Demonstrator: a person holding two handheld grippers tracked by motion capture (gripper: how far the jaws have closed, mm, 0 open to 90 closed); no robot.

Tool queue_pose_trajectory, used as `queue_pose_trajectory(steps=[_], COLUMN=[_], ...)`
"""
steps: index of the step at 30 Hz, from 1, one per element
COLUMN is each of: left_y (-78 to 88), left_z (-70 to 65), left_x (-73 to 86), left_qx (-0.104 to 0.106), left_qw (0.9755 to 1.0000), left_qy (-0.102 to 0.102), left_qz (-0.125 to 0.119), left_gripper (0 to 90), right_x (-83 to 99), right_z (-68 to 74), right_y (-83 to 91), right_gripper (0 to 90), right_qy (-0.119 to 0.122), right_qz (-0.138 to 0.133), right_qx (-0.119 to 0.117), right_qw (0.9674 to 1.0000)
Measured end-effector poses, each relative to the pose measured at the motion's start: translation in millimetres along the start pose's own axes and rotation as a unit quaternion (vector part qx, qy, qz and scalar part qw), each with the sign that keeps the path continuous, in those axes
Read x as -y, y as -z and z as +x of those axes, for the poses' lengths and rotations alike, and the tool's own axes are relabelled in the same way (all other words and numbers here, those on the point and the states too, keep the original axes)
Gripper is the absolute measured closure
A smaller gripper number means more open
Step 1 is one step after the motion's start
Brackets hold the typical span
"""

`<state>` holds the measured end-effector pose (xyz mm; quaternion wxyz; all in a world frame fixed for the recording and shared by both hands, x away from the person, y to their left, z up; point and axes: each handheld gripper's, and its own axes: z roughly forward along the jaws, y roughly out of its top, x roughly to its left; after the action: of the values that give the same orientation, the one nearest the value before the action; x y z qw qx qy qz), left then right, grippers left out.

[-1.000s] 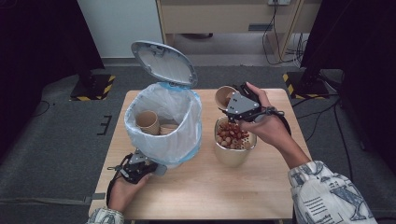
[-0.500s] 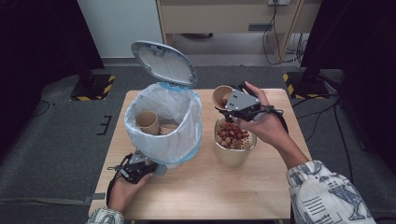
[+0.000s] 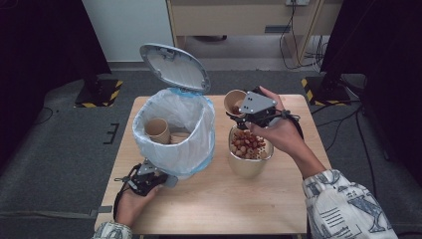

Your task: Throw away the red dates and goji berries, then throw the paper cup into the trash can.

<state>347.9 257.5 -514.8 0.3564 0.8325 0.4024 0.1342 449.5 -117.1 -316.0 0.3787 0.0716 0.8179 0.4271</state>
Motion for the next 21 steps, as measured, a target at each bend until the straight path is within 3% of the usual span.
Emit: queue_pose_trajectory(steps=[21], left_y=[0.0], left_z=[0.0], left_x=[0.0], left_qx=[0.000], left_qw=[1.0000], left_qy=[0.000], left_qz=[0.000], left_gripper=[90.0], right_x=[-12.0], right_z=[2.2], right_y=[-4.2], right_gripper=[27.3], right_qy=[-0.036], right_qz=[-0.015], right_qx=[-0.021], right_qw=[0.9990])
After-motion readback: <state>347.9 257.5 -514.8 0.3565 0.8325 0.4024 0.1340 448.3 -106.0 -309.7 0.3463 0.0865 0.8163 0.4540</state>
